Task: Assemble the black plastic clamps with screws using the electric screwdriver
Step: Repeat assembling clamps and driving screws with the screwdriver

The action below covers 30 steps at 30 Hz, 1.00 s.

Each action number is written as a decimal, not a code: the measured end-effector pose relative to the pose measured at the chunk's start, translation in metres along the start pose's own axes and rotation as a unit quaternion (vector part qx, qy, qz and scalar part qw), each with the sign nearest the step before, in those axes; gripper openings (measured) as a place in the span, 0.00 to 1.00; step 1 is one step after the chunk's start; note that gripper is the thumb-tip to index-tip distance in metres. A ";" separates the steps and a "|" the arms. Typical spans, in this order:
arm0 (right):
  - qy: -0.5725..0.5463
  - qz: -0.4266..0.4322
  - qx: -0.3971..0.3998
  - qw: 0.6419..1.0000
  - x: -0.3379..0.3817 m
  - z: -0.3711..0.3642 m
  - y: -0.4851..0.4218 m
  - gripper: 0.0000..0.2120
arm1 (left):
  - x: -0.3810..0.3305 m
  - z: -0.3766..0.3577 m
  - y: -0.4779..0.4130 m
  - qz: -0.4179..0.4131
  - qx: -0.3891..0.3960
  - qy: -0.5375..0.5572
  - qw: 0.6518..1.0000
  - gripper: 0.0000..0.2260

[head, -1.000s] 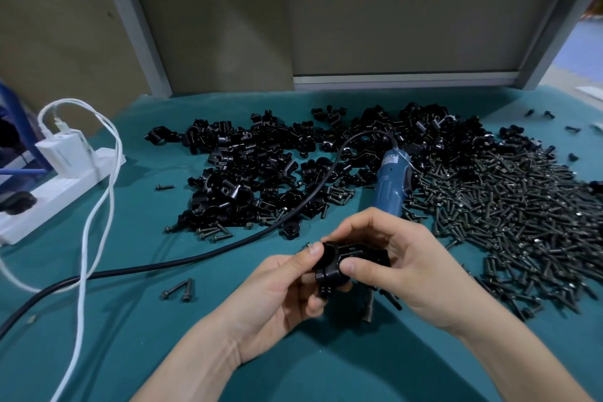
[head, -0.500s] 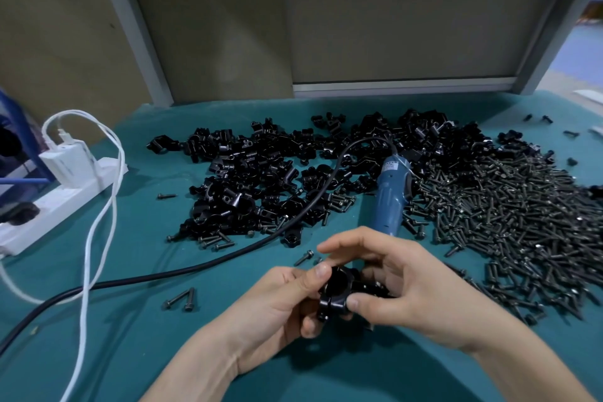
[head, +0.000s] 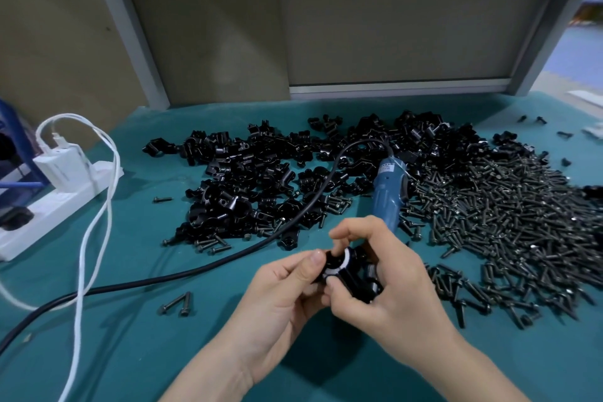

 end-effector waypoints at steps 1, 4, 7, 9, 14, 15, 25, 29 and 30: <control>-0.009 0.000 -0.002 1.000 -0.001 -0.001 0.000 0.18 | 0.000 0.001 0.000 -0.007 -0.006 -0.004 1.000 0.16; 0.018 0.028 -0.022 0.999 0.001 -0.001 -0.002 0.16 | -0.002 0.005 -0.001 -0.031 -0.029 -0.013 0.999 0.18; 0.034 0.028 -0.038 0.998 0.000 0.001 -0.003 0.16 | -0.007 0.008 -0.001 -0.071 -0.061 -0.038 0.995 0.19; -0.030 -0.025 -0.029 0.999 -0.004 0.001 -0.003 0.17 | -0.012 0.010 0.001 -0.102 -0.081 -0.077 0.988 0.18; -0.058 -0.116 -0.004 0.992 -0.009 0.006 -0.003 0.16 | -0.029 0.009 0.008 -0.193 -0.092 -0.232 0.949 0.12; -0.034 -0.117 0.002 0.992 -0.008 0.007 -0.003 0.15 | -0.030 0.009 0.009 -0.196 -0.089 -0.246 0.945 0.14; -0.163 -0.172 0.016 0.971 -0.013 0.003 -0.003 0.15 | -0.034 0.007 0.009 -0.209 -0.065 -0.236 0.947 0.24; -0.207 -0.174 -0.021 0.963 -0.015 0.003 -0.003 0.13 | -0.032 0.007 0.008 -0.214 -0.062 -0.214 0.951 0.21; -0.232 -0.175 -0.027 0.957 -0.016 0.003 -0.003 0.13 | -0.031 0.007 0.007 -0.211 -0.059 -0.210 0.953 0.22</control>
Point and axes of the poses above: each hand's wrist, its own y-axis away from the middle knuckle, its own z-axis out of the back of the hand, x = y × z, the point moved 5 cm from there along -y, towards the middle knuckle, and after that the axes turned 6 degrees about x, right-handed, at the moved point
